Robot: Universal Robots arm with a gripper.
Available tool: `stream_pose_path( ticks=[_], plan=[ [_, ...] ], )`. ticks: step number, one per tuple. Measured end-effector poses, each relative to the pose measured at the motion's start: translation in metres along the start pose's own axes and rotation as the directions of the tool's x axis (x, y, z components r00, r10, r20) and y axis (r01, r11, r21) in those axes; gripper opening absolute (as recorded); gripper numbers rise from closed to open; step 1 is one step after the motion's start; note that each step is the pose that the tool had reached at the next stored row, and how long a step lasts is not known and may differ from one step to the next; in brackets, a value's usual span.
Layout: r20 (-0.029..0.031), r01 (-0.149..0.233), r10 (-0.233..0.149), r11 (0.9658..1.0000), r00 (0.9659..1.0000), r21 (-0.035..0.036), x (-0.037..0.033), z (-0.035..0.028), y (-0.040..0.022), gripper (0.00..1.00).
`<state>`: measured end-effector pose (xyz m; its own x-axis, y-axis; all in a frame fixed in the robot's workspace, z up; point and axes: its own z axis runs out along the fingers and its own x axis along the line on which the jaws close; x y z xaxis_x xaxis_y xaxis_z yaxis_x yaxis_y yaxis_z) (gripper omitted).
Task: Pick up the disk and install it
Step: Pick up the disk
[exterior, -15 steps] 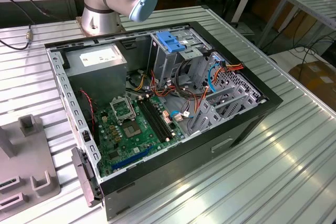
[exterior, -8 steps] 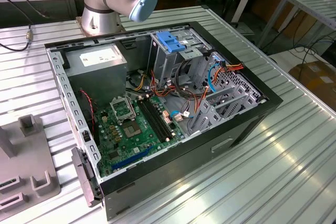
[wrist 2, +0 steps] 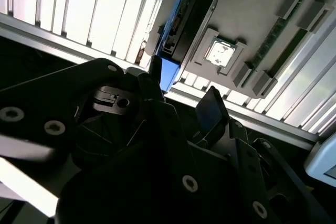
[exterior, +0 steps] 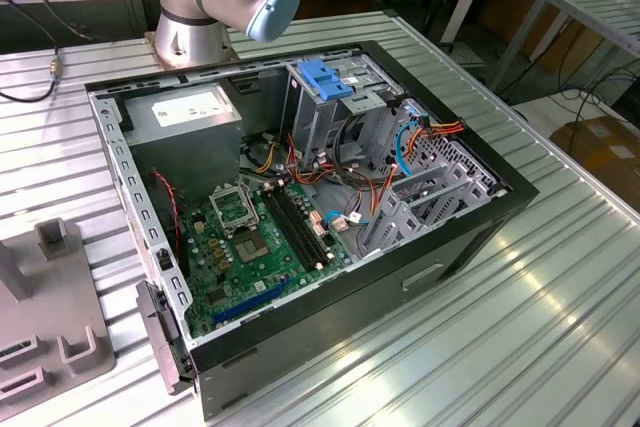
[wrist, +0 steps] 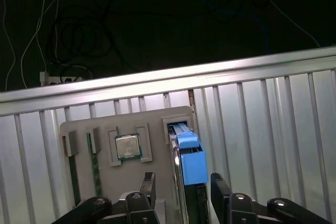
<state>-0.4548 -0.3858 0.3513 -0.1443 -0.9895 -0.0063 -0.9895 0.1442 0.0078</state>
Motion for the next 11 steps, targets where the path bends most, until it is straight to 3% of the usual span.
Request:
stream_pose_path(
  ticks=[6,11],
  plan=[
    [0.0099,0.000,0.000,1.0000,1.0000,-0.0015,-0.0011,0.0092,0.0002,0.54],
    [0.0138,0.010,-0.010,1.0000,0.9999,-0.0021,-0.0011,0.0156,0.0007,0.54]
  ],
)
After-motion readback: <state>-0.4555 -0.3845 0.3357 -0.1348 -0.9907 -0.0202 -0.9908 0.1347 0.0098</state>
